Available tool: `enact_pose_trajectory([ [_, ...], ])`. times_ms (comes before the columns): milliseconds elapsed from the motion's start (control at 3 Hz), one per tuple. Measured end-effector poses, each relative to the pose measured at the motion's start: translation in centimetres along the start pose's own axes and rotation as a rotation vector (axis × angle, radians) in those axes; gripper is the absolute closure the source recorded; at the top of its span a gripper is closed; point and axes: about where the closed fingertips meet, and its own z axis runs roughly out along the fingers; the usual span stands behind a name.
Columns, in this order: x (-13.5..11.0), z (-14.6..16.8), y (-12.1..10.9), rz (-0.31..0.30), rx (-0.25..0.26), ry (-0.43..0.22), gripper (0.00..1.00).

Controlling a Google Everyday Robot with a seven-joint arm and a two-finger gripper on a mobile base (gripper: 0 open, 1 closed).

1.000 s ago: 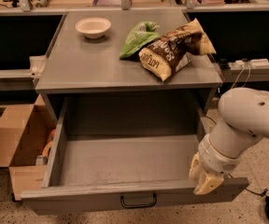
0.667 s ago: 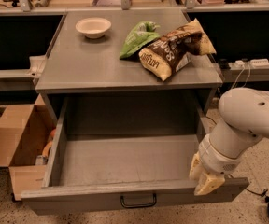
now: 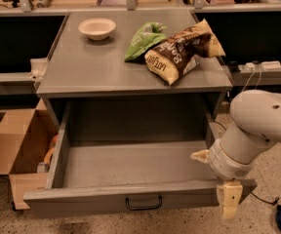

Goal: Open top drawer

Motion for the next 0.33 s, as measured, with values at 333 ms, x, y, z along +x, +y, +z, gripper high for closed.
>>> enact_pose_trajectory([
  [333,-0.32,-2.88,-0.29,-0.038,0.044,-0.029,0.00],
])
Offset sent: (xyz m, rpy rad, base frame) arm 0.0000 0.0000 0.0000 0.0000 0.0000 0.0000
